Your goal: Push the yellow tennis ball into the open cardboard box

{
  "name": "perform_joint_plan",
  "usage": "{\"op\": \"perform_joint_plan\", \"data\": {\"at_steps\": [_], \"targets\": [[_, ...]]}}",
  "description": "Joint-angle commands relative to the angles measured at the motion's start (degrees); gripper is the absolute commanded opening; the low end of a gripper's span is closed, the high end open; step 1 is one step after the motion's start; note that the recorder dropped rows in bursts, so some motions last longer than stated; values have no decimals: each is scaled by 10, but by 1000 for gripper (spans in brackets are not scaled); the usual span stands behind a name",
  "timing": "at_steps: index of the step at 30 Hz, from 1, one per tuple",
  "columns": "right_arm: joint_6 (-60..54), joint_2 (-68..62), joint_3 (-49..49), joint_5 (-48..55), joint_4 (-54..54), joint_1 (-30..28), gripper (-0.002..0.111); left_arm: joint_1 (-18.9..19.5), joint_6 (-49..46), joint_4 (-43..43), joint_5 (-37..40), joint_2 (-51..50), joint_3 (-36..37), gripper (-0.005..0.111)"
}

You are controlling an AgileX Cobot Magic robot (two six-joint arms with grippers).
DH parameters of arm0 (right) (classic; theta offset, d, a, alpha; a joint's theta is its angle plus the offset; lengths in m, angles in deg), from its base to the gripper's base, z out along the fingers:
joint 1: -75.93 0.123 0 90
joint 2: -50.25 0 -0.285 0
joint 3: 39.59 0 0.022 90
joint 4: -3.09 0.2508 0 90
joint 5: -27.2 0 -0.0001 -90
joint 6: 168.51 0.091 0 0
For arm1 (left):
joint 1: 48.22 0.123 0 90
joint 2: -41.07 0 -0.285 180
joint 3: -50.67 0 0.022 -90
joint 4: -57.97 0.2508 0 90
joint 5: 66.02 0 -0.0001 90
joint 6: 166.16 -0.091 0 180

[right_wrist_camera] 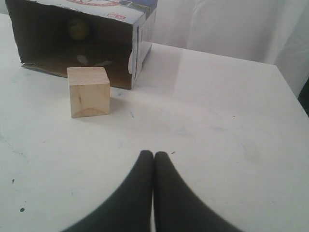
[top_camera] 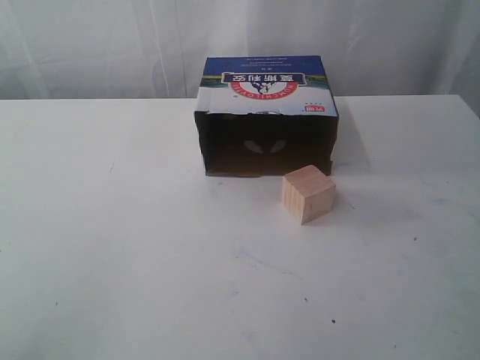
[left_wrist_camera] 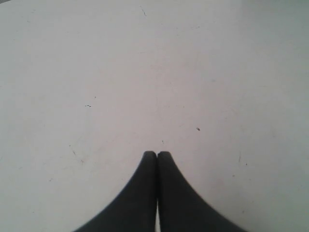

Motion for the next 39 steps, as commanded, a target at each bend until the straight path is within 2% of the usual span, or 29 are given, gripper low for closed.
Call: {"op": "perform_joint_plan", "data": {"at_steps": [1, 39], "targets": [[-7, 3, -3, -5, 0, -2, 0, -3, -1, 2, 6, 3, 2, 0], [16, 3, -3, -5, 0, -2, 0, -3, -1, 2, 6, 3, 2, 0]]}}
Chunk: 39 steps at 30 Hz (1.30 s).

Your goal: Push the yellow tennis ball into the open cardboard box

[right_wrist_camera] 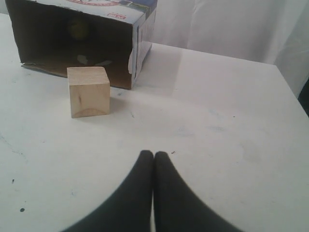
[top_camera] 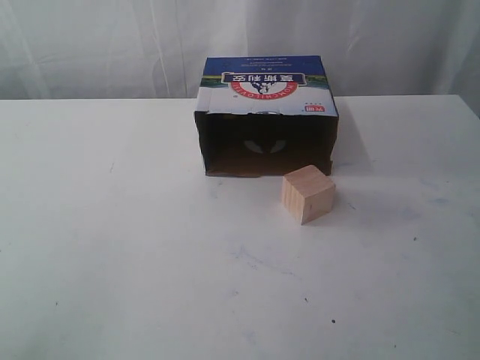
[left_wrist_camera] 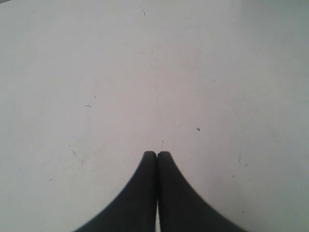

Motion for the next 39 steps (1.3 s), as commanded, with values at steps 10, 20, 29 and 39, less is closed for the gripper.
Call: {"op": "perform_joint_plan", "data": {"at_steps": [10, 20, 29, 39], "targets": [[24, 3, -3, -5, 0, -2, 0, -3, -1, 2, 6, 3, 2, 0], [24, 3, -3, -5, 0, -2, 0, -3, -1, 2, 6, 3, 2, 0], [24, 3, -3, -5, 0, -2, 0, -3, -1, 2, 6, 3, 2, 0], [24, 3, -3, -5, 0, -2, 0, -3, -1, 2, 6, 3, 2, 0]]}}
